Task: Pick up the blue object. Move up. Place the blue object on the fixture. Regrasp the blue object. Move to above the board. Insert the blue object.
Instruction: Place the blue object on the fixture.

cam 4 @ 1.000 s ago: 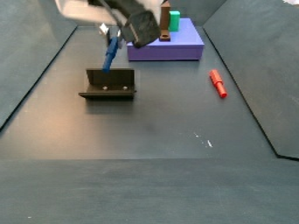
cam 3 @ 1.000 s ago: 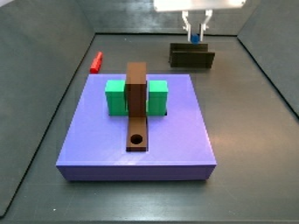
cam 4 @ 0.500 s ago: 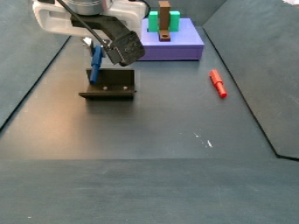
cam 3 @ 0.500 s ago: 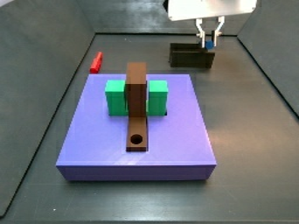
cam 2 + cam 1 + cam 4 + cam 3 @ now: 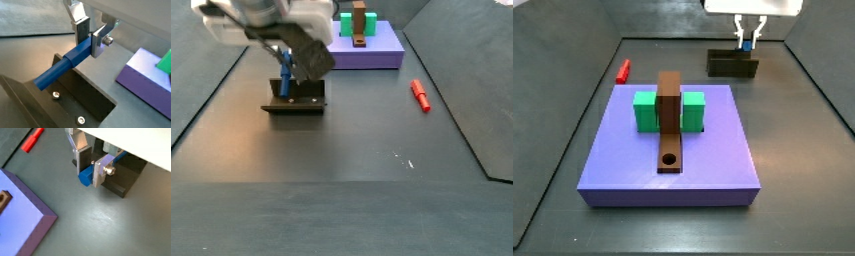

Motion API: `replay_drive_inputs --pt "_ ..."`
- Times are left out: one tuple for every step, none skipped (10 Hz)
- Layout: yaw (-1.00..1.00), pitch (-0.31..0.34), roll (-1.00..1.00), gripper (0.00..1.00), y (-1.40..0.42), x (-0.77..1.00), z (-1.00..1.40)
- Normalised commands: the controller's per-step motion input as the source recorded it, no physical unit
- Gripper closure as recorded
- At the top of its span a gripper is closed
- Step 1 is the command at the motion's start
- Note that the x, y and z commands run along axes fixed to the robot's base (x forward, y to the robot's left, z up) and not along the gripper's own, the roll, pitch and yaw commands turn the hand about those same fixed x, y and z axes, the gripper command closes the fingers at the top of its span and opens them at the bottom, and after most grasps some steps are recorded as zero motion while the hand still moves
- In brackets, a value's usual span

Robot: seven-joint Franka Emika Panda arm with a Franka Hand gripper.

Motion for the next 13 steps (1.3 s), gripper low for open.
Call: replay_drive_inputs --pt "-0.25 0.166 -1.0 1.0 0.17 0.0 0.0" --pt "-0.2 -0.166 -0.94 1.0 0.23 0.0 -0.17" --pt "-0.16 -0.183 -0.55 1.0 0.19 -0.03 -0.09" --pt "-0.04 -0.131 -0.25 1.0 0.12 -0.07 -0.07" --pt "-0.01 -0.071 -0.11 1.0 0.03 -0.01 -0.1" --pt "0.0 -0.009 0.0 1.0 0.0 0.0 -0.04" --pt "0.0 0.0 0.1 1.0 0.0 -0.01 -0.1" --pt "0.0 0.077 0.32 1.0 0.0 0.0 -0.11" --pt "0.0 0.0 0.13 1.0 0.0 0.0 -0.21" --pt "0.0 0.011 0.22 1.0 0.0 0.0 -0.19" --pt "0.0 0.0 0.26 1.0 0.0 0.0 -0.18" --pt "0.0 0.0 0.22 1.0 0.0 0.0 -0.17" --pt "0.0 0.0 0.17 1.0 0.0 0.0 -0.13"
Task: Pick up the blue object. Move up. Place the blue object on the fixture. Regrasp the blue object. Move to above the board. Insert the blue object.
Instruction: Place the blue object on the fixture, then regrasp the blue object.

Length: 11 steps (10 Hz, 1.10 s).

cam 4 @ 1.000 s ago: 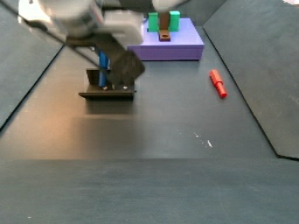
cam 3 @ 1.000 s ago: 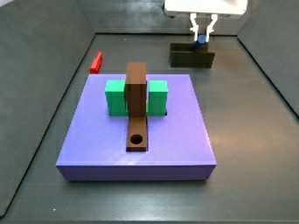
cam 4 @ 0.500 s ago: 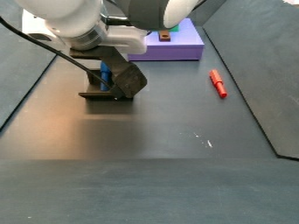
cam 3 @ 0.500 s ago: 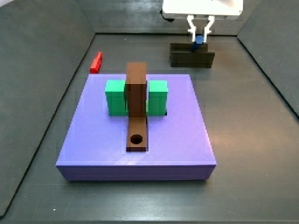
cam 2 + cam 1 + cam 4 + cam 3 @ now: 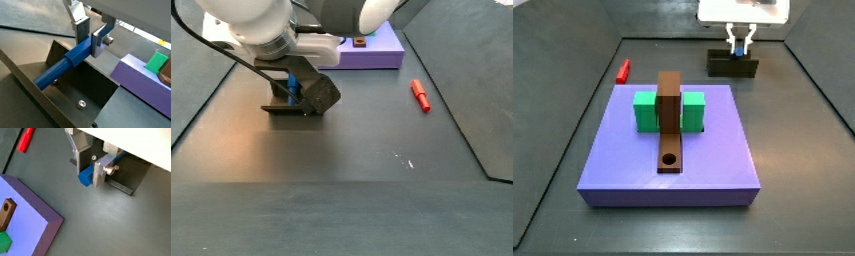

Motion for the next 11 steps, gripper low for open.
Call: replay_drive_inputs --pt "0.0 0.0 0.1 1.0 0.0 0.0 0.0" --pt "0.0 0.0 0.03 1.0 0.0 0.0 0.0" --pt "0.0 0.0 0.0 1.0 0.0 0.0 0.0" --pt "0.0 0.0 0.0 0.0 0.0 0.0 0.0" --pt "0.0 0.0 0.01 0.0 -0.08 0.0 0.0" --pt "0.0 -0.069 0.03 0.0 -0.07 -0.12 0.0" --pt "-0.02 -0.203 0.05 0.0 0.0 0.02 0.48" --pt "-0.09 -0.163 0.0 0.0 0.05 0.24 0.75" --pt "-0.02 -0.163 0.0 0.0 0.03 0.29 0.73" --pt "0.0 -0.229 0.11 0.0 0.0 0.23 0.57" --pt "0.0 -0.266 0.6 0.0 -0.17 0.29 0.36"
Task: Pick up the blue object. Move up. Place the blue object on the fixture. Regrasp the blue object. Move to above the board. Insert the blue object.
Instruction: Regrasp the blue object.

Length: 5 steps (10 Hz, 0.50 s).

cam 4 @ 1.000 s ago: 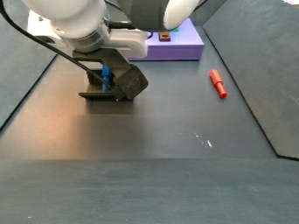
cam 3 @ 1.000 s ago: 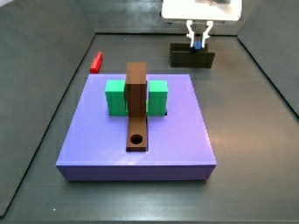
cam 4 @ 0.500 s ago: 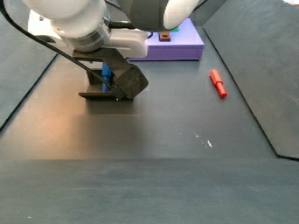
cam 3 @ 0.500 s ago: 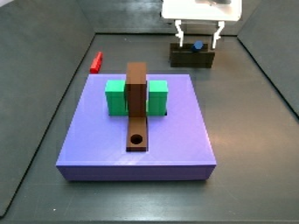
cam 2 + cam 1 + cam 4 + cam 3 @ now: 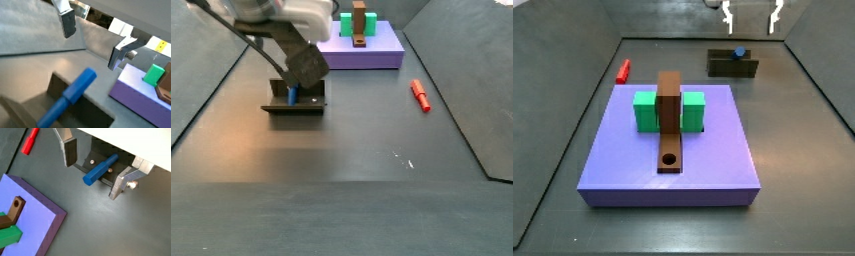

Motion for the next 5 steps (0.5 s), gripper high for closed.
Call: replay_drive_inputs --pt "0.0 -0.309 1.0 0.0 -0.27 0.2 0.09" --pt "0.0 -0.194 1.0 0.0 -0.28 0.17 0.07" --pt "0.0 0.0 1.0 0.0 -0.28 0.0 0.02" --pt "0.0 0.0 1.0 0.0 -0.25 0.0 0.03" --pt "0.0 0.0 1.0 0.0 -0.24 0.0 0.03"
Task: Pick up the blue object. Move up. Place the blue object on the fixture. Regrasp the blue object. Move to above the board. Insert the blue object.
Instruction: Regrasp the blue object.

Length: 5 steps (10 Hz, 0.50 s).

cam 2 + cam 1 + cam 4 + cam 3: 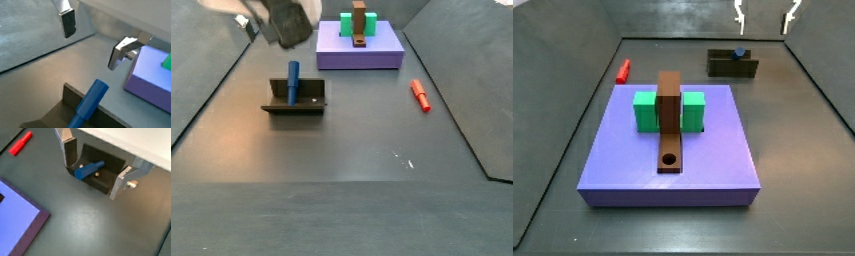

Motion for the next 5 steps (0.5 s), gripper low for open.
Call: replay_drive_inputs --pt "0.01 0.0 1.0 0.0 -0.24 0.0 0.03" --pt "0.12 0.049 1.0 0.0 -0.18 0.02 0.04" --pt "0.19 0.077 1.0 0.0 -0.11 0.01 0.04" --pt "0.37 0.131 1.0 0.0 0.0 0.0 0.0" --pt "0.5 0.143 1.0 0.0 0.0 0.0 -0.01"
